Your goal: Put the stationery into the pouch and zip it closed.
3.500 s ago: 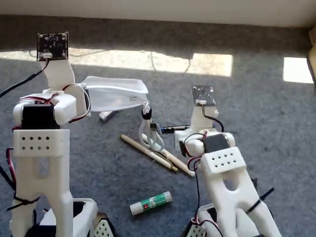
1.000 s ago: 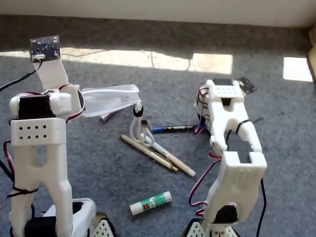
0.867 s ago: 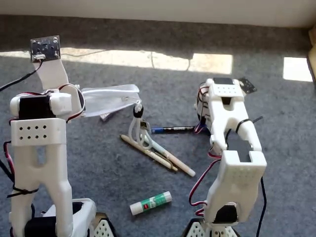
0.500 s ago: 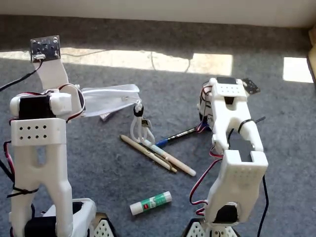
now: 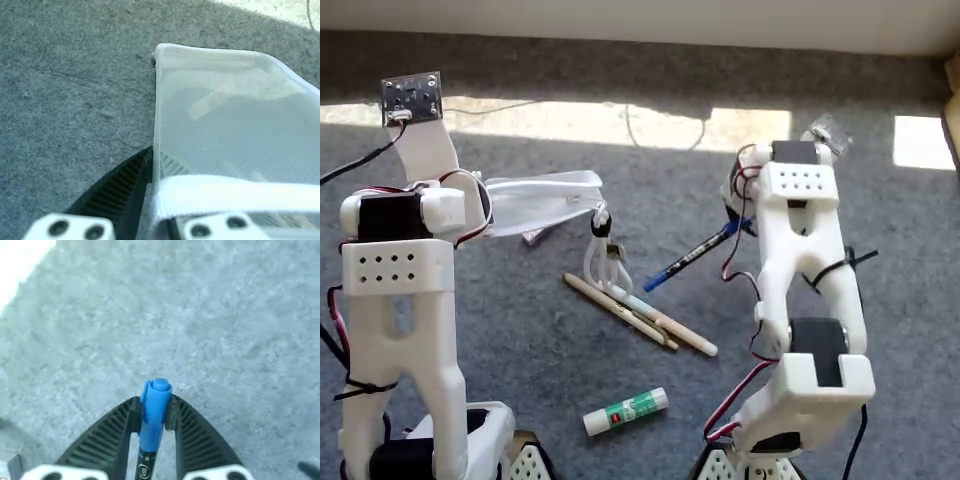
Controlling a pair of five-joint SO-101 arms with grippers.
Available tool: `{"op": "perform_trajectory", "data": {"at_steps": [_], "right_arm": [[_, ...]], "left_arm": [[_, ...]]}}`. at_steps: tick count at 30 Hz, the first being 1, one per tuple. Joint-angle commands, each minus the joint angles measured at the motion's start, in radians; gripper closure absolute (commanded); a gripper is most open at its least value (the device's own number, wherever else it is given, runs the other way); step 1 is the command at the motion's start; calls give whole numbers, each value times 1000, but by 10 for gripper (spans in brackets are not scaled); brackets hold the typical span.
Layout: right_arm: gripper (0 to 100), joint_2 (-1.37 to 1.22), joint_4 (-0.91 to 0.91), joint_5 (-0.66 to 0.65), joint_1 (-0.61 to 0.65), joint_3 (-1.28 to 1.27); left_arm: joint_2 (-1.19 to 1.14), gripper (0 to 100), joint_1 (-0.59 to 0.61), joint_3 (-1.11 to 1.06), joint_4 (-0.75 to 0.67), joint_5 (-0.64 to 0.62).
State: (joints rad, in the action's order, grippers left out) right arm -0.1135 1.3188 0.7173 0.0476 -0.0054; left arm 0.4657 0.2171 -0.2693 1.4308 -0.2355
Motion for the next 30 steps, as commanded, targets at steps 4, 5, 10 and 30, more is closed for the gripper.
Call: {"op": "perform_trajectory", "data": {"at_steps": [4, 5, 10, 30], "right_arm": [[993, 203, 5, -117, 42, 45], [993, 225, 4, -137, 42, 47], [993, 343, 2, -222, 44, 48], [993, 733, -160, -605, 334, 48]], "left_arm": [[-8, 994, 12, 2, -14, -11], [-8, 994, 10, 2, -17, -11], [-18, 994, 7, 47, -11, -11], [-19, 994, 5, 107, -11, -11]]}}
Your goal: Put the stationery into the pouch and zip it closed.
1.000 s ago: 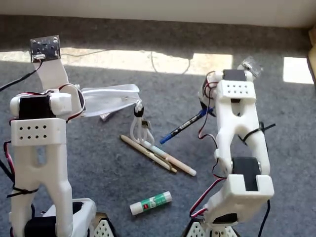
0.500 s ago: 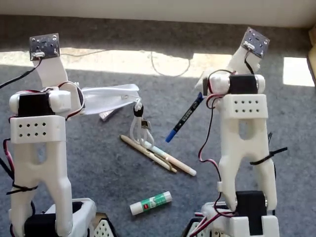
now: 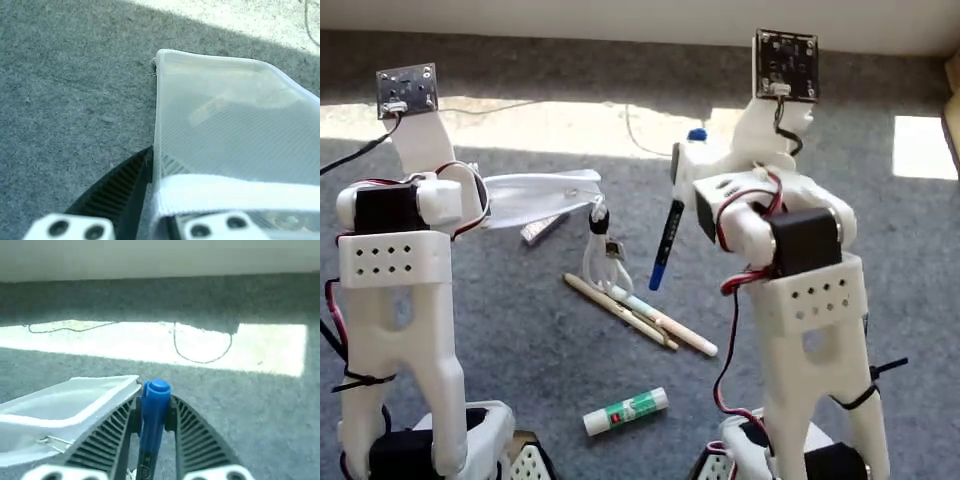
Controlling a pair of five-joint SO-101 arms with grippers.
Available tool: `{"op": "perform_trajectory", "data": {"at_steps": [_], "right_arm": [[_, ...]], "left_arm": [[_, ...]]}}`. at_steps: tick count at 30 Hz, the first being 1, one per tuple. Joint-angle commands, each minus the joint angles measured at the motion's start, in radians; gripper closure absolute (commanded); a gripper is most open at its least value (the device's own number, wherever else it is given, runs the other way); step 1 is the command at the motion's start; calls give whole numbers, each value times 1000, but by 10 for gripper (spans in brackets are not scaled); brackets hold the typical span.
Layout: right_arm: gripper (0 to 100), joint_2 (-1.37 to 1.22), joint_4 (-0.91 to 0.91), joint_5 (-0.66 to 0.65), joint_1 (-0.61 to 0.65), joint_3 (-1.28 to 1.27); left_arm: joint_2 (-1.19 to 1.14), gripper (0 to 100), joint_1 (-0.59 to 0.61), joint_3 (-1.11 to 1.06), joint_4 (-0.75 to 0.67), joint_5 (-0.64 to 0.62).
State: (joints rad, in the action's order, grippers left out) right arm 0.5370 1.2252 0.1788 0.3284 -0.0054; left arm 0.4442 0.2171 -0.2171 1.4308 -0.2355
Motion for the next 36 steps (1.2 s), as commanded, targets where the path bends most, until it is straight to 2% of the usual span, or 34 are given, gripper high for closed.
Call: {"op": "perform_trajectory", "data": {"at_steps": [1, 6, 18, 26, 30, 36], "right_arm": [[993, 99, -82, -84, 71, 48], [993, 166, -139, -130, 174, 48], [993, 223, -308, -129, 354, 48], [993, 223, -470, -130, 400, 44], [993, 223, -573, -130, 400, 41], [993, 216, -593, -130, 400, 39]], "left_arm": [[2, 994, 5, 54, -11, -11], [2, 994, 4, 65, -11, -11], [2, 994, 4, 71, -11, -11], [2, 994, -27, 93, -6, -11], [1, 994, -27, 154, 41, -9], [1, 994, -28, 229, 97, -8]]}}
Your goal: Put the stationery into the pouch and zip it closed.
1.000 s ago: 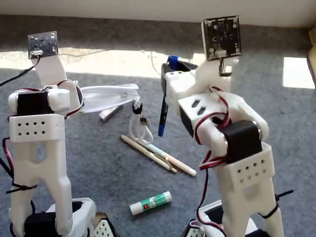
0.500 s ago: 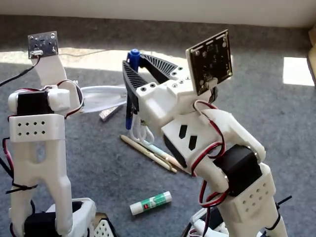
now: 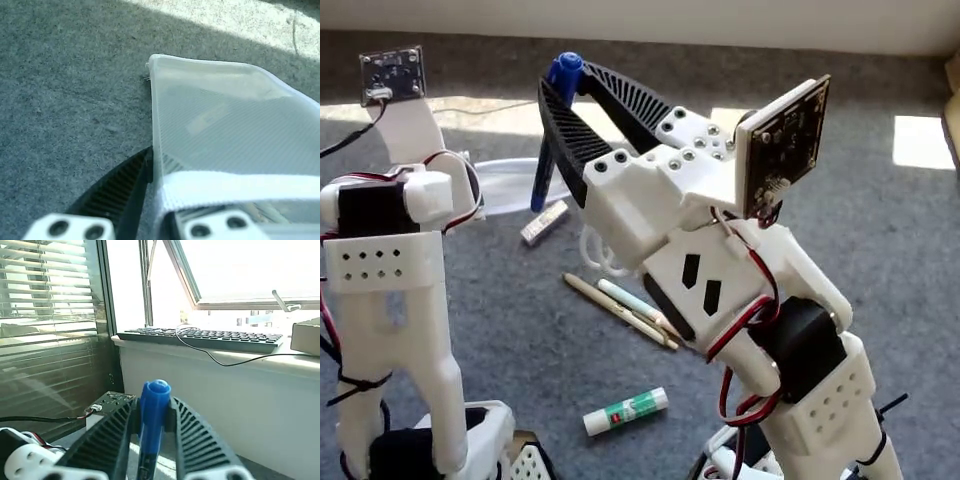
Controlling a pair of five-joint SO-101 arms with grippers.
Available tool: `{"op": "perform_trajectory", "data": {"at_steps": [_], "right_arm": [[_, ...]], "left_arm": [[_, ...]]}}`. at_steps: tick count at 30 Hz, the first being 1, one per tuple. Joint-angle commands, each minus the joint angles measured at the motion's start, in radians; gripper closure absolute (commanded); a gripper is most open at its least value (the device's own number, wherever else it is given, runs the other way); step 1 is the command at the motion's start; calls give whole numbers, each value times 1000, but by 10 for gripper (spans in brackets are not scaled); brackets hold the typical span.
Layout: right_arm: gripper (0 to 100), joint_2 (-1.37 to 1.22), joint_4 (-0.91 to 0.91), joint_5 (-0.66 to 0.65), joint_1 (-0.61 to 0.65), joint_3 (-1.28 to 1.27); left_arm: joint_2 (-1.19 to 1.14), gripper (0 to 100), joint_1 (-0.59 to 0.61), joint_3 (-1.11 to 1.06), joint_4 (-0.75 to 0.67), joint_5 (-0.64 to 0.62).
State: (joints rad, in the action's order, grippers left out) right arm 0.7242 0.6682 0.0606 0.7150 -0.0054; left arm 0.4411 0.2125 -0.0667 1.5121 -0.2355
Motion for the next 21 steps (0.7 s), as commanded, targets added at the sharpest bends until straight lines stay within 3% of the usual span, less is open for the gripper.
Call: {"op": "perform_trajectory", "data": {"at_steps": [1, 10, 16, 21], "right_arm": [[993, 28, -41, -12, 13, 39], [993, 36, -263, -26, 13, -122], [993, 36, -483, -221, 15, -314], [993, 36, -644, -284, 15, -456]], "left_arm": [[4, 994, -24, 84, 18, -8], [-220, 994, -48, 222, 92, -8], [-344, 994, -44, 337, 129, -9], [-366, 994, -44, 344, 123, -9]]}}
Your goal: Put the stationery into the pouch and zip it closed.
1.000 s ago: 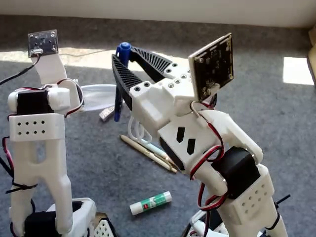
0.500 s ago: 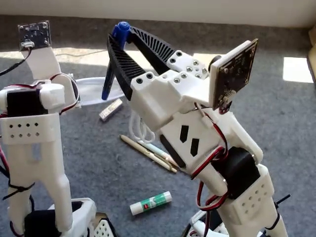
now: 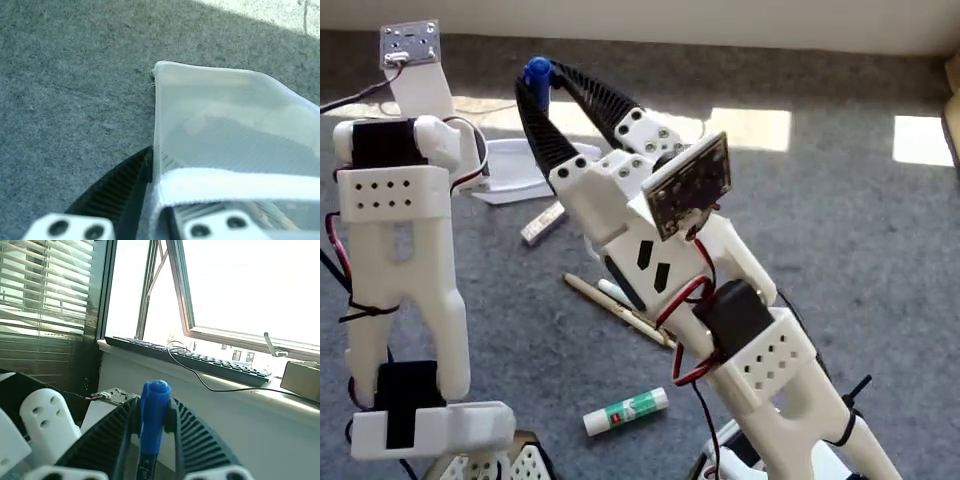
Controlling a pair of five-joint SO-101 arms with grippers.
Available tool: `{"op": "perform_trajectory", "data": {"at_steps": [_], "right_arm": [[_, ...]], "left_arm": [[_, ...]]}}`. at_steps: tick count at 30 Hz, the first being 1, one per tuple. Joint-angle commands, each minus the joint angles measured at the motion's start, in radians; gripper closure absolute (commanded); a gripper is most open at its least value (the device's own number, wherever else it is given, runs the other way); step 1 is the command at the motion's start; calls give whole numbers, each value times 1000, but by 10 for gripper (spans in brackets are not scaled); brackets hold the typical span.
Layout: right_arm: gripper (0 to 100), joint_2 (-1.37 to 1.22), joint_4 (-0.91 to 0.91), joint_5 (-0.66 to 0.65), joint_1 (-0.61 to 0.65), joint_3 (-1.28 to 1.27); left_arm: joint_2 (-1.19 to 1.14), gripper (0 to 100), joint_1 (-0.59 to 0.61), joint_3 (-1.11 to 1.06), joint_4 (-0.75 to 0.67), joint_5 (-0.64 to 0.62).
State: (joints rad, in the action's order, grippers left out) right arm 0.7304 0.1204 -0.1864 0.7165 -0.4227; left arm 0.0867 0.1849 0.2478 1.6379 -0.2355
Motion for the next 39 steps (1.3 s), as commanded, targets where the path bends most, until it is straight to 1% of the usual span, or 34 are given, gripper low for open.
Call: {"op": "perform_trajectory", "data": {"at_steps": [1, 6, 9, 29, 31, 36, 39], "right_arm": [[993, 30, -119, -38, 13, -65], [993, 30, -269, -38, 13, -170], [993, 30, -314, -38, 13, -214], [993, 30, -305, -40, 13, -423], [992, 30, -283, -40, 13, -423], [991, 30, -119, -35, 13, -414], [950, 30, -65, -34, 13, -412]], "left_arm": [[-13, 994, -16, 28, -5, -9], [-13, 994, -16, 27, -5, -9], [-13, 994, -16, 27, -5, -9], [-15, 994, -15, 24, -5, -9], [-15, 994, -15, 24, -5, -9], [-15, 994, -15, 24, -5, -9], [-15, 994, -15, 24, -5, -9]]}}
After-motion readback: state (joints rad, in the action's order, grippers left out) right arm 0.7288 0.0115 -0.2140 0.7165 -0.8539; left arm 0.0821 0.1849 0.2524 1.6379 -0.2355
